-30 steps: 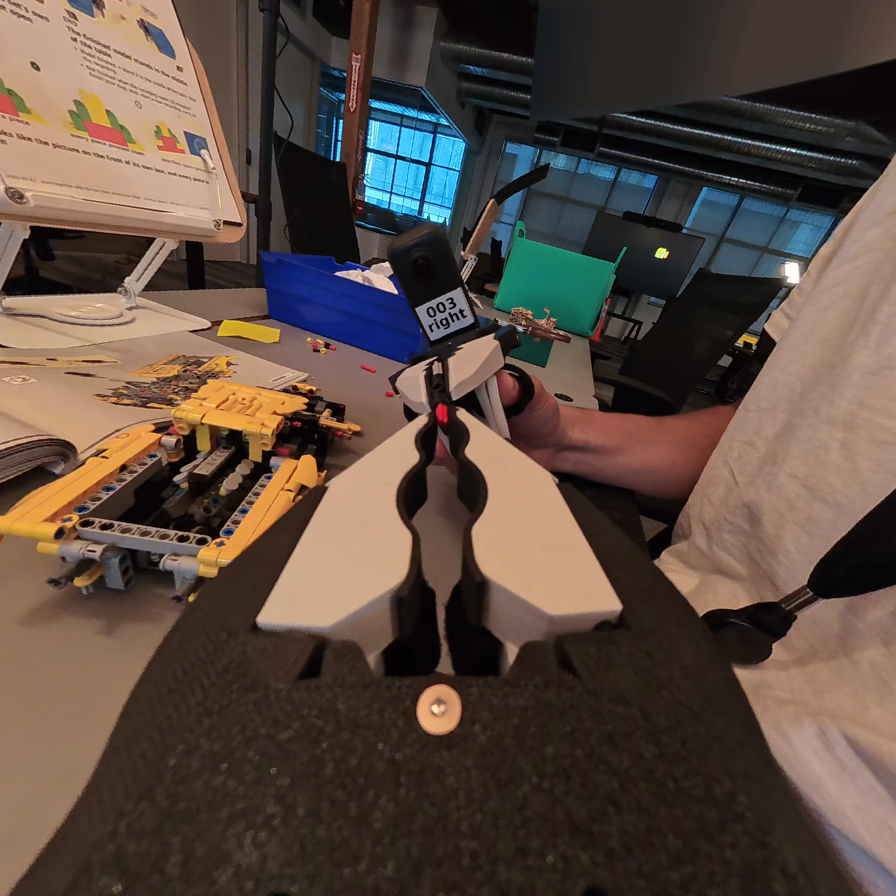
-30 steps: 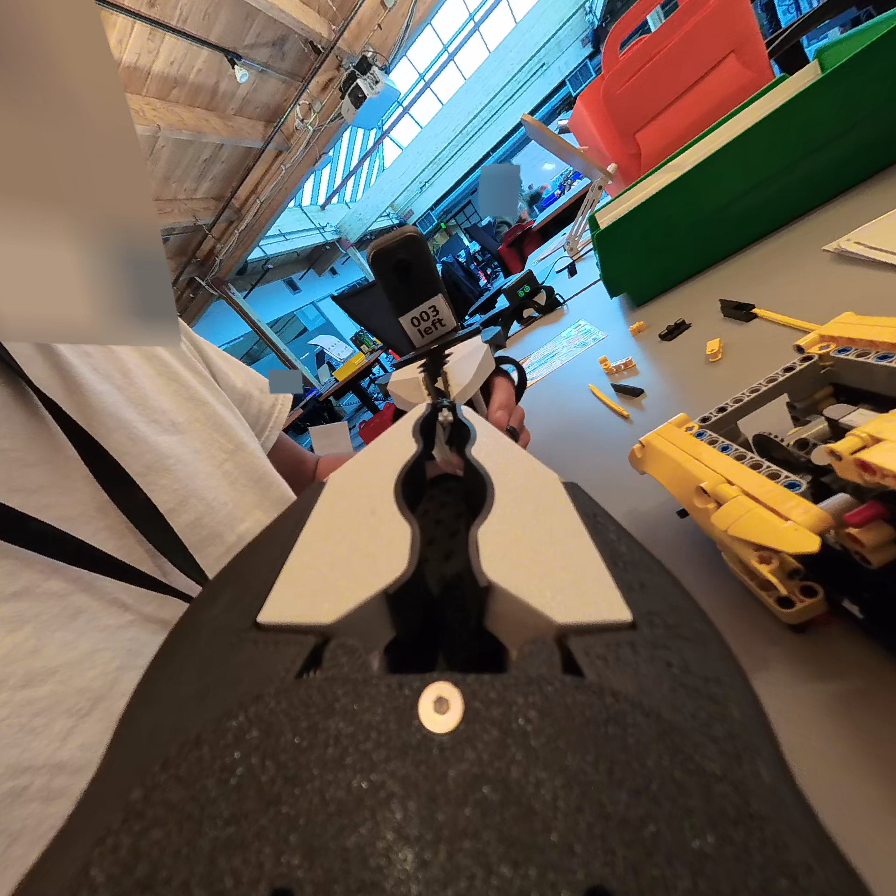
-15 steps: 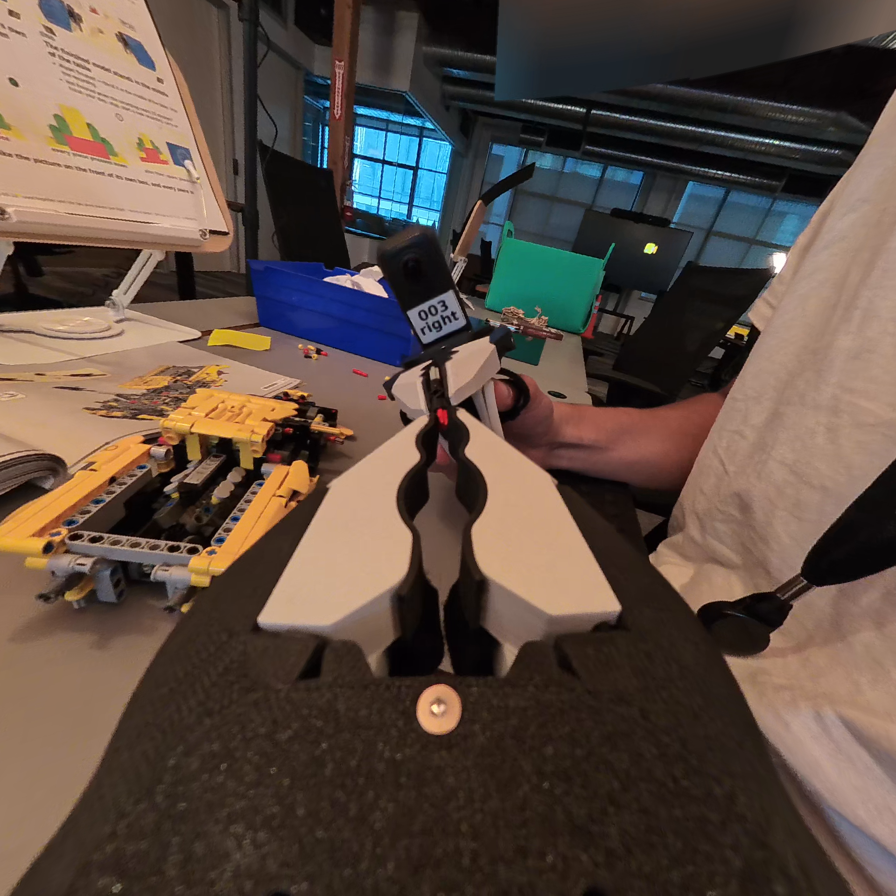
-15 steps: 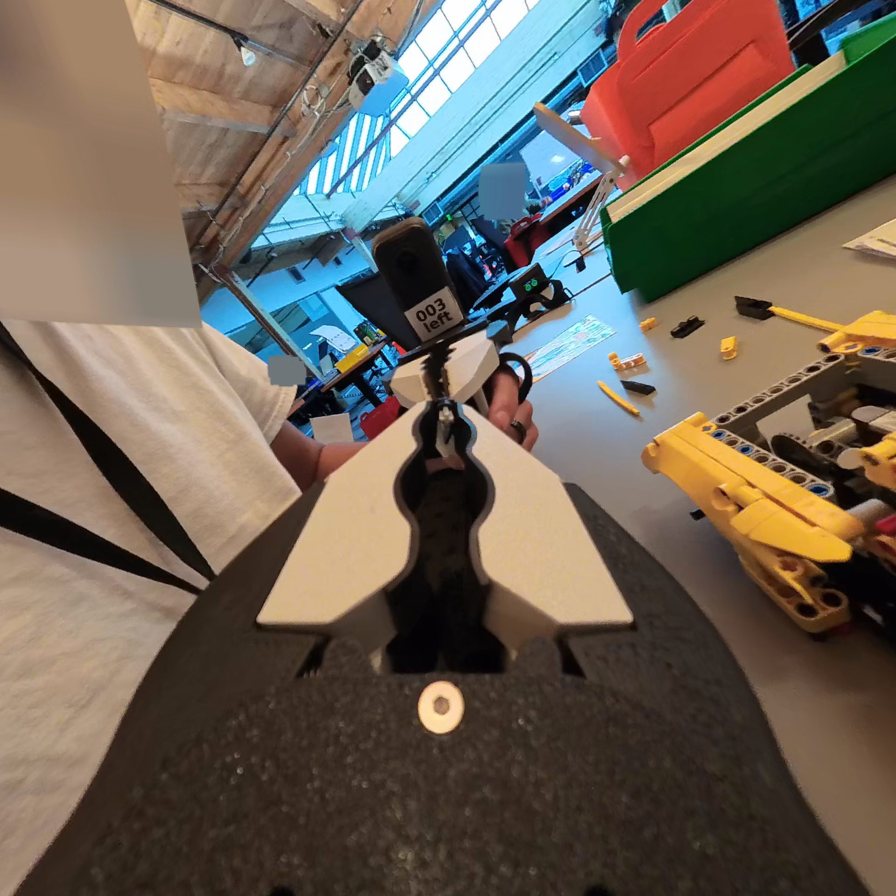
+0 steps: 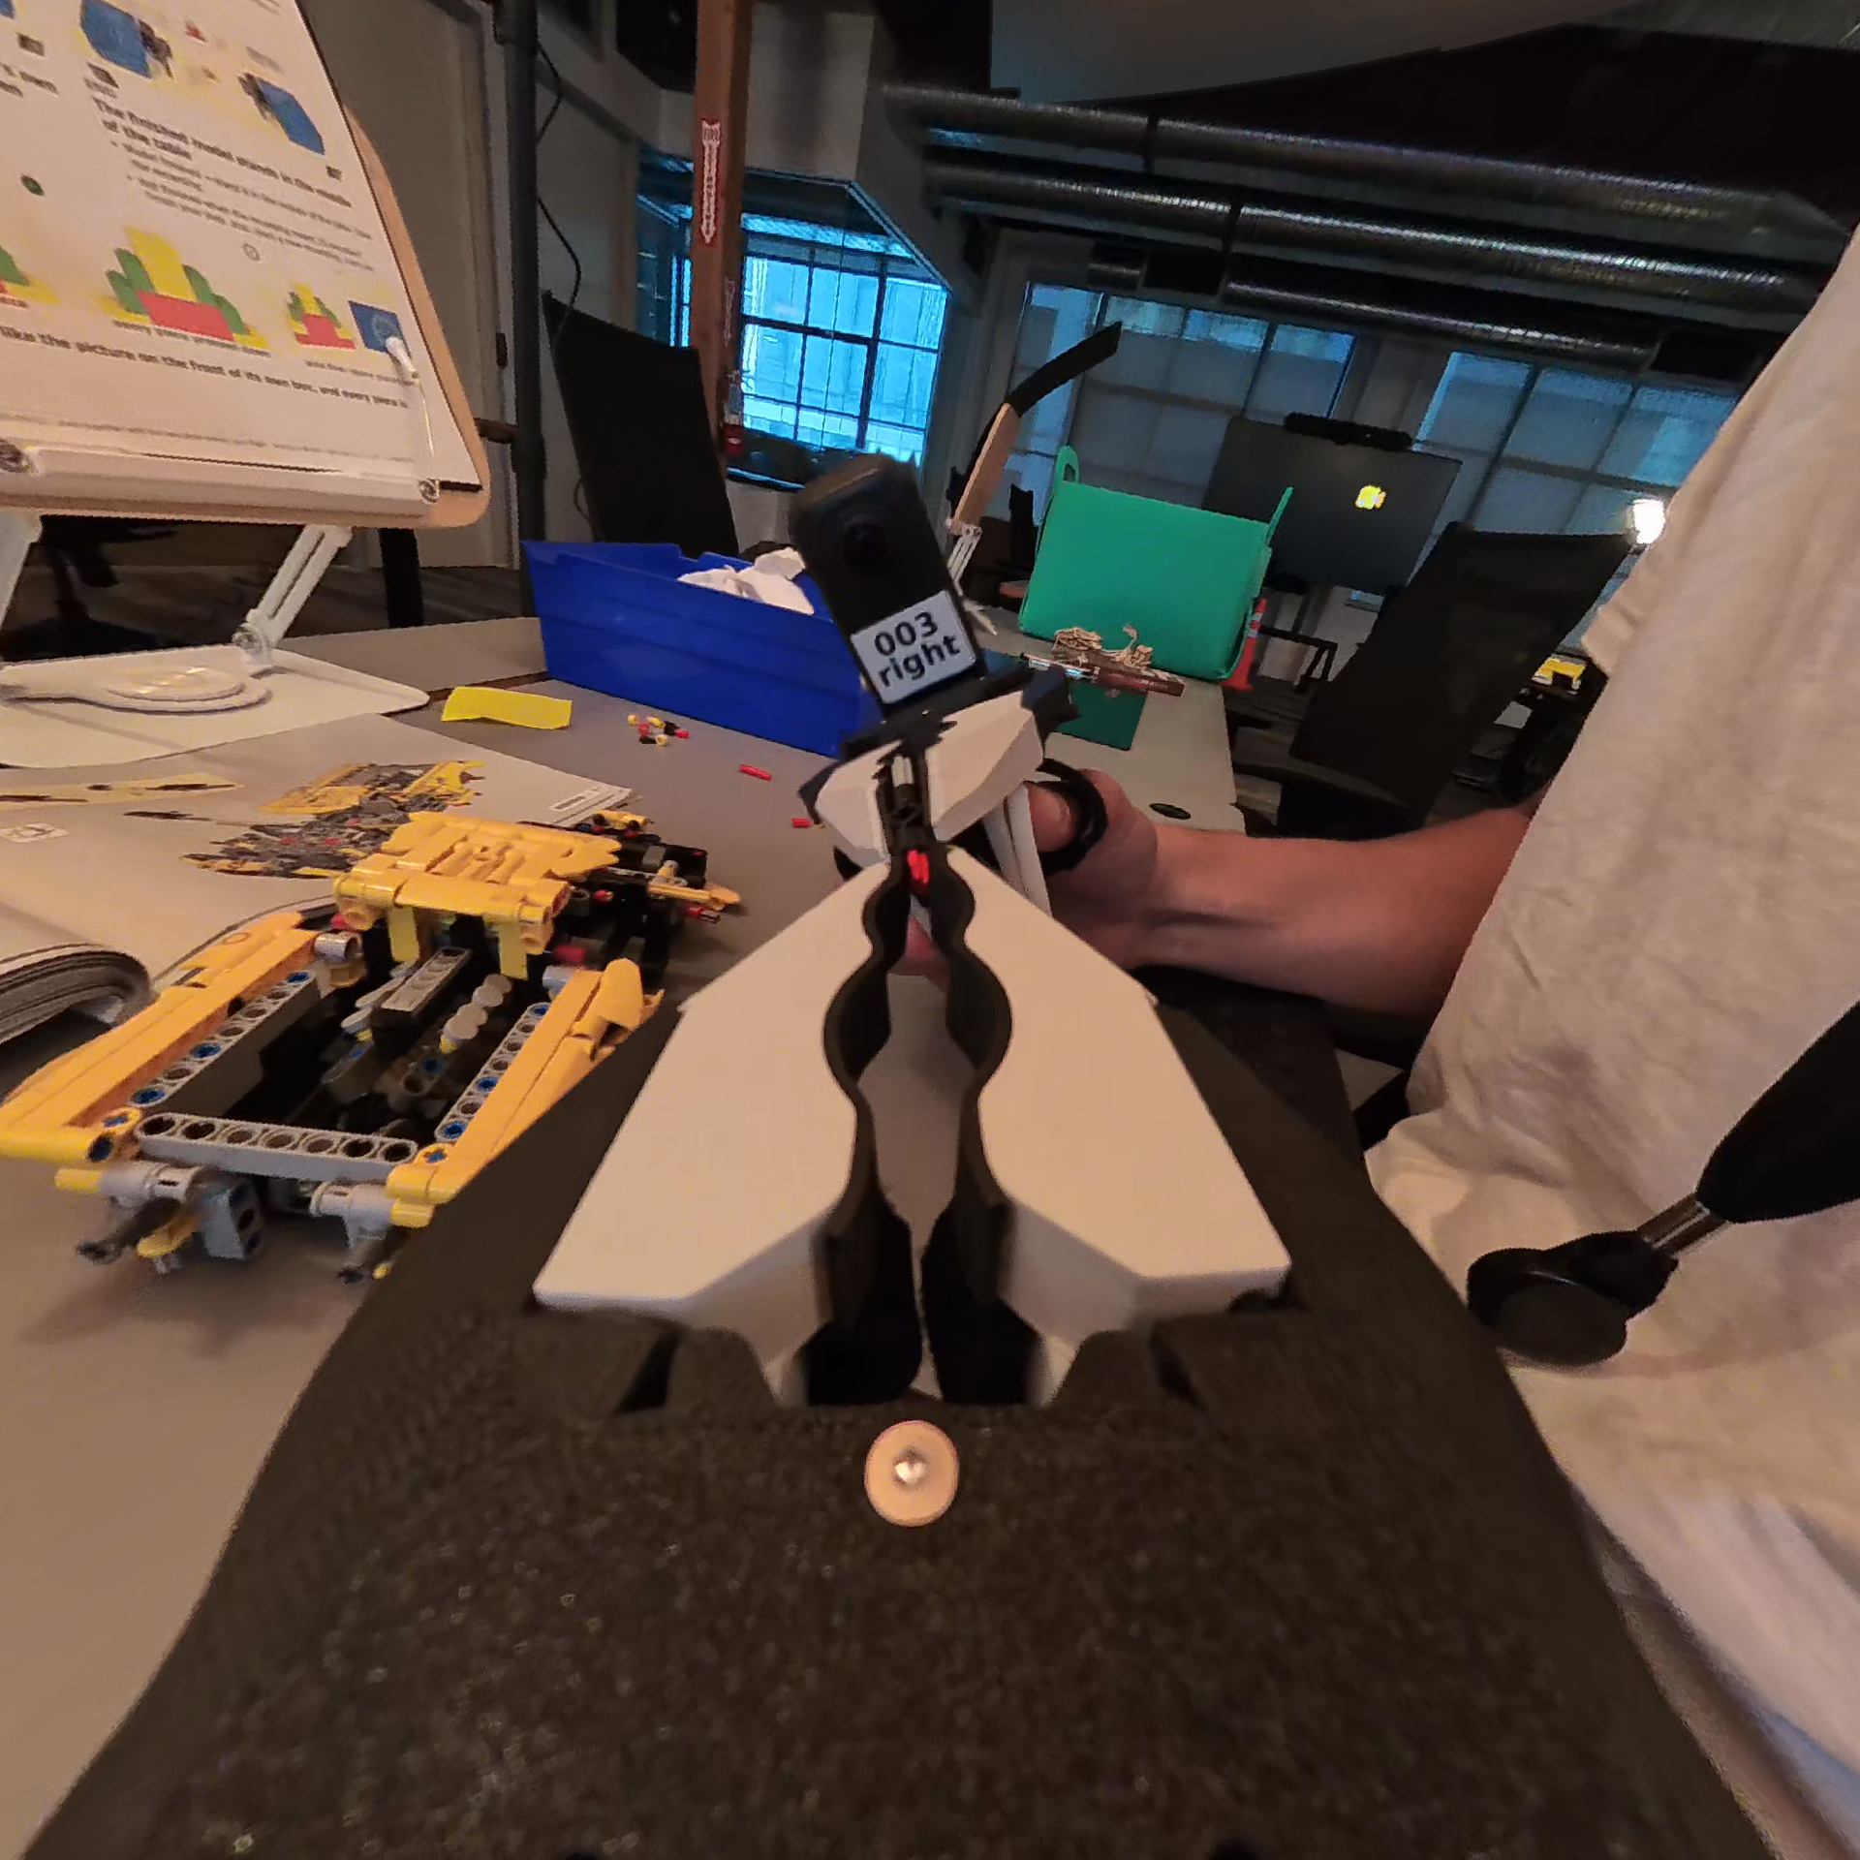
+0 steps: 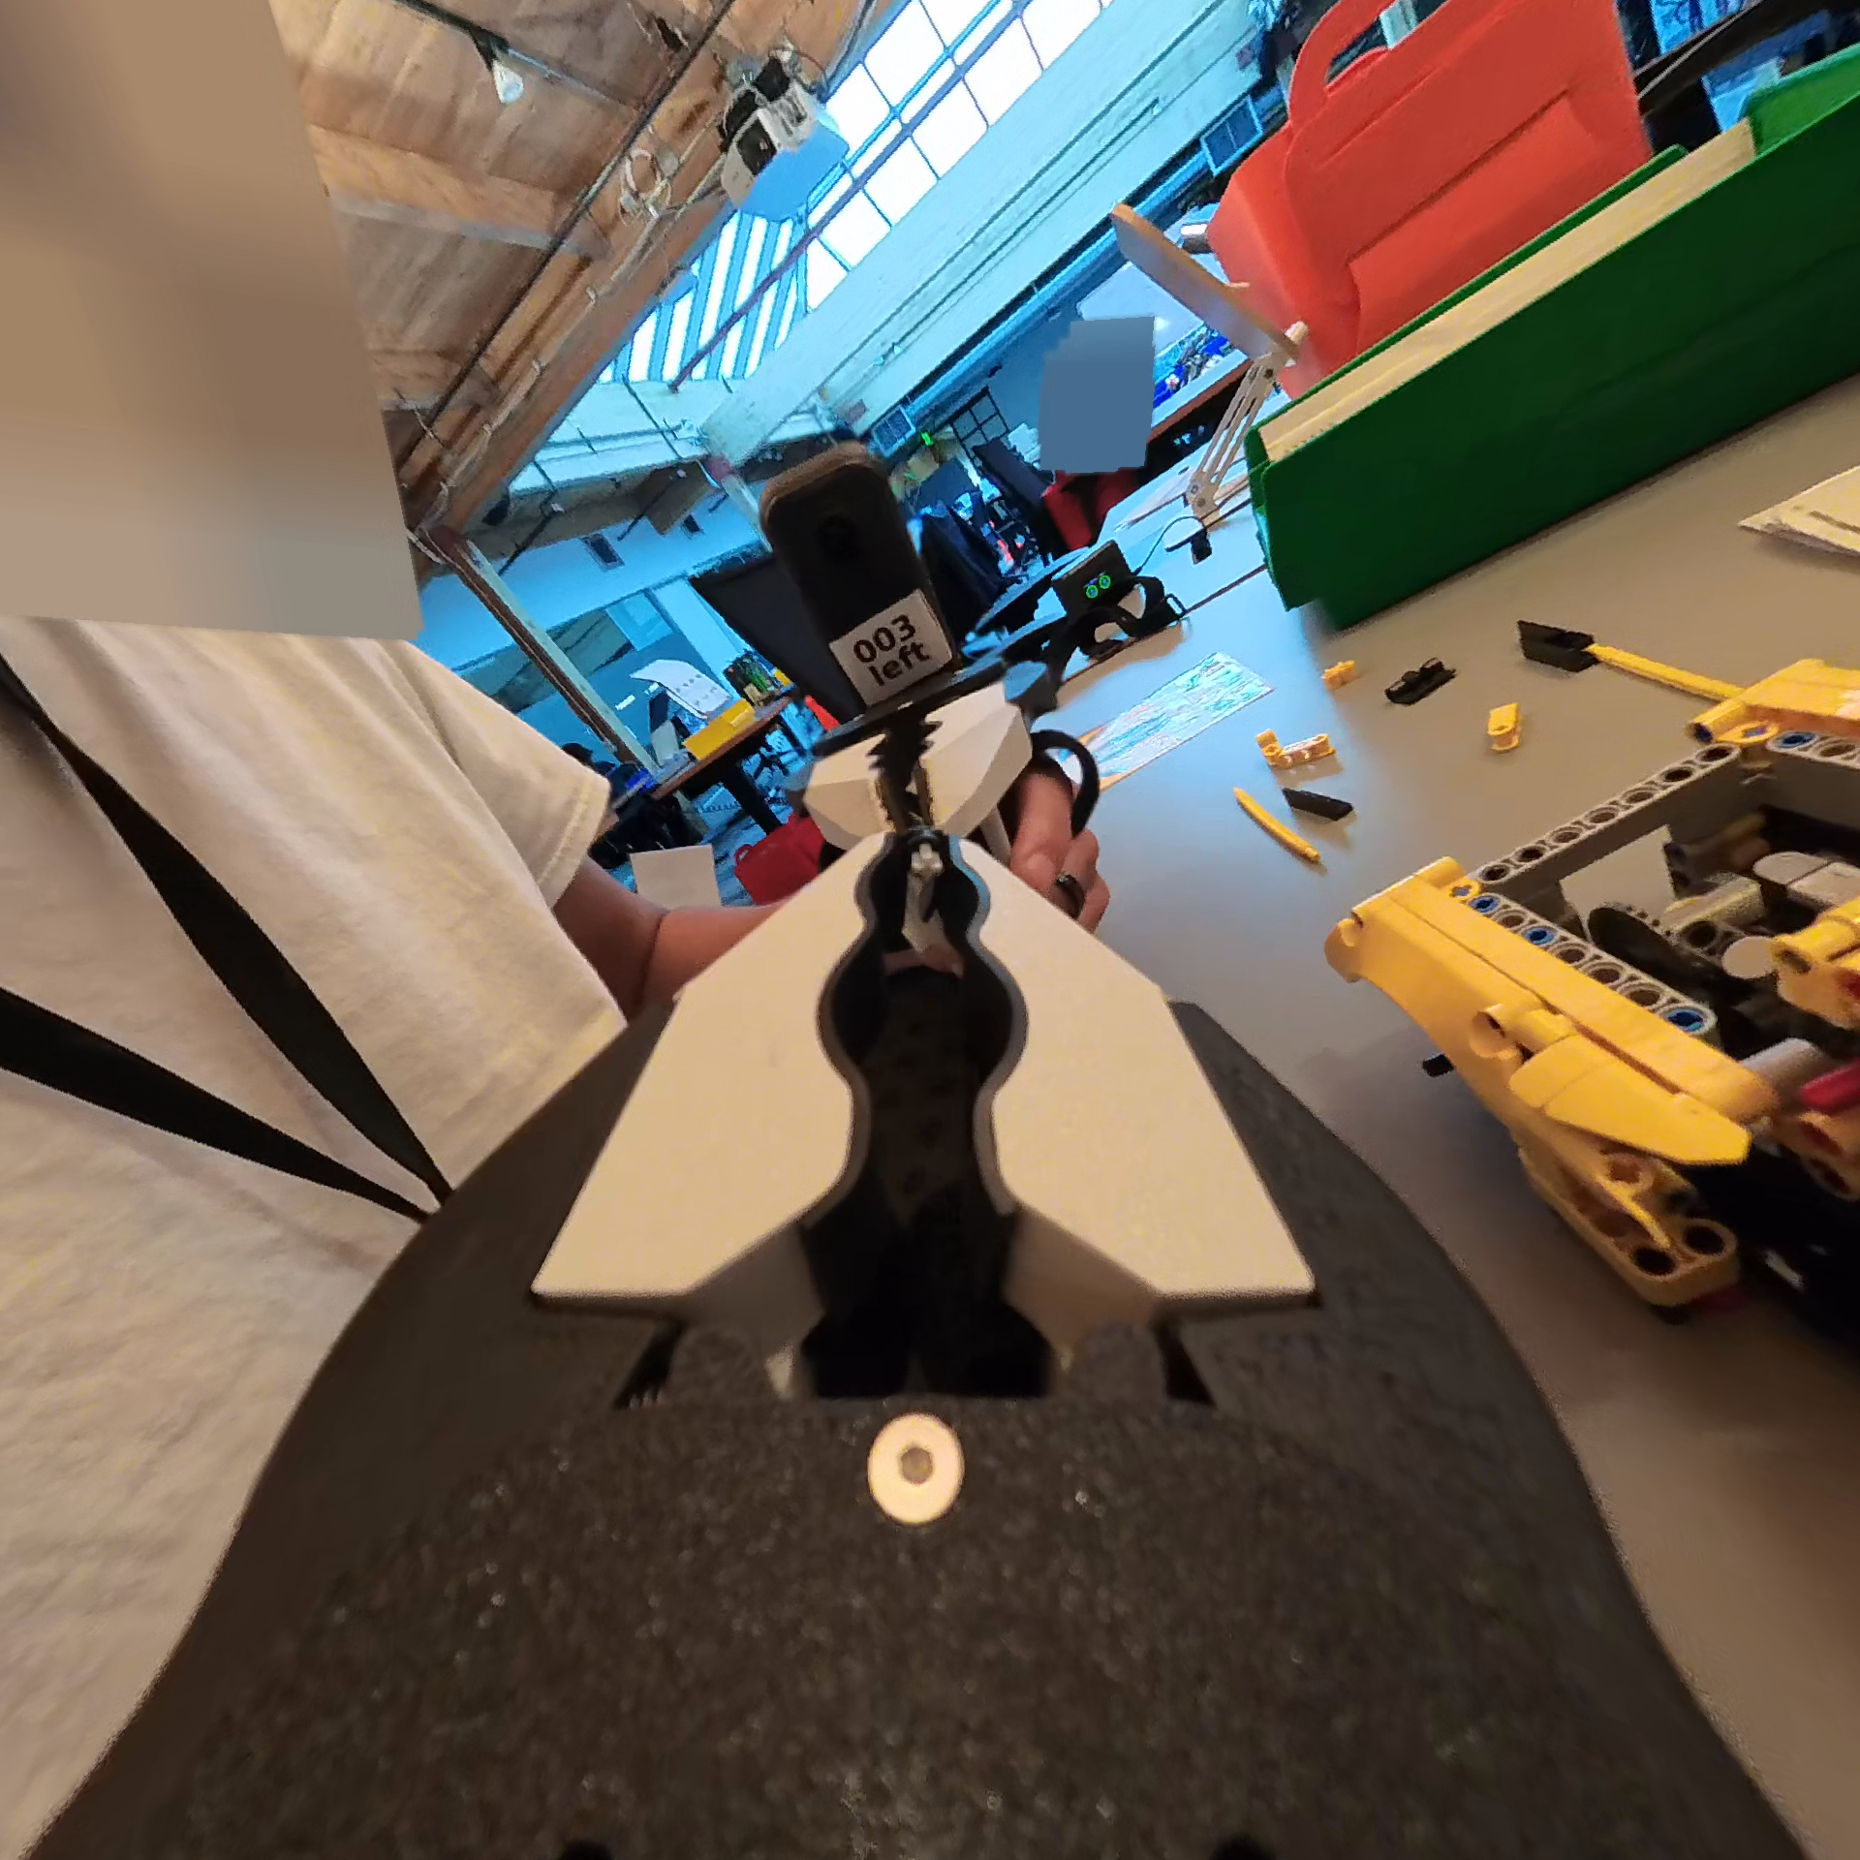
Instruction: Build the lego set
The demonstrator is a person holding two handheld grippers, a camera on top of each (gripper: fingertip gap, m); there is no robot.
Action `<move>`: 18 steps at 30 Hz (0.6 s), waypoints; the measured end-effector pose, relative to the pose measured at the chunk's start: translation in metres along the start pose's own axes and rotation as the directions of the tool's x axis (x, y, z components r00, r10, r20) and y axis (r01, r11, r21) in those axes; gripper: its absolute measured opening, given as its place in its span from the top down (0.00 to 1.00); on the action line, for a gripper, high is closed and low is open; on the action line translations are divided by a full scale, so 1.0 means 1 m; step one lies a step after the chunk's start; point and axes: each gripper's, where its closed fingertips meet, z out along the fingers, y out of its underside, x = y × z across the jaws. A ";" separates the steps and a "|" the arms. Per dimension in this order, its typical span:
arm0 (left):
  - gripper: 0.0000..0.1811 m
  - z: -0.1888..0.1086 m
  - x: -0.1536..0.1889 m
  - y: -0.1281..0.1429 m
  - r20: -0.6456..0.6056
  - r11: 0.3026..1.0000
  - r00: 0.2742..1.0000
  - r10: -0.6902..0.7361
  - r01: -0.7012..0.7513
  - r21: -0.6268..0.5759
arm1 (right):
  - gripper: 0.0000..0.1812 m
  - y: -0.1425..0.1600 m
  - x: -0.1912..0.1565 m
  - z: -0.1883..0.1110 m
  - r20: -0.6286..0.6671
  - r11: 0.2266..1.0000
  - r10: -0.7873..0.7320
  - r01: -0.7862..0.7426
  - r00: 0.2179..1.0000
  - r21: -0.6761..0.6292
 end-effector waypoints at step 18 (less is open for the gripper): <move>0.98 0.003 0.000 0.004 0.005 0.999 1.000 0.019 -0.019 -0.031 | 0.97 0.001 0.002 -0.005 -0.073 0.993 -0.110 0.105 0.991 -0.061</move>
